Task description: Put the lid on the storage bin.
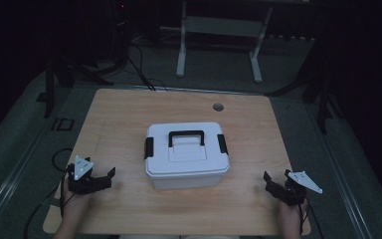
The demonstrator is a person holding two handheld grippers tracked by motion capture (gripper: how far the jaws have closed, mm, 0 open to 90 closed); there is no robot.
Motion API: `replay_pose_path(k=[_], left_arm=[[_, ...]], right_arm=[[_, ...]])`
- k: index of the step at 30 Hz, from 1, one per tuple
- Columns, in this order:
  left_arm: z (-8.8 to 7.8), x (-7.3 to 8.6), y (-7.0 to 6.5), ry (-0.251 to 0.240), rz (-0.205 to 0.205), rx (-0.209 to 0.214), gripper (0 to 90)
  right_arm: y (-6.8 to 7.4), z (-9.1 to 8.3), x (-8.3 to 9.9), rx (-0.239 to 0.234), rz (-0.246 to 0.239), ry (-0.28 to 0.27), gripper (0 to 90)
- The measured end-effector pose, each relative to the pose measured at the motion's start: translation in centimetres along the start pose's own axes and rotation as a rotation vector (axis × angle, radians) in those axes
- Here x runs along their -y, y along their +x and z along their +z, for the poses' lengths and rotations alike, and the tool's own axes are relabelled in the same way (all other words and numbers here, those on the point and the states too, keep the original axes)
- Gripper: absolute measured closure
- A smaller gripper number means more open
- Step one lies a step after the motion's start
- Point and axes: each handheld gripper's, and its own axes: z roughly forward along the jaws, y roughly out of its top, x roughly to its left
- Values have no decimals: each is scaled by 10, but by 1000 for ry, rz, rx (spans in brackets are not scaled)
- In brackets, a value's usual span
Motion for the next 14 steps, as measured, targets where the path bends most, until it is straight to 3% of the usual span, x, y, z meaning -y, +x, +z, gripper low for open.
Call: replay_pose_path(k=[8, 9, 14], left_arm=[[-4, 1, 8, -31, -44, -39, 23], [-5, 2, 9, -25, -46, -63, 23], [-7, 2, 11, -39, -64, -59, 23]], right_arm=[[3, 4, -1, 17, -28, 41, 139], [3, 4, -1, 18, -31, 42, 140], [2, 4, -1, 17, -13, 39, 140]])
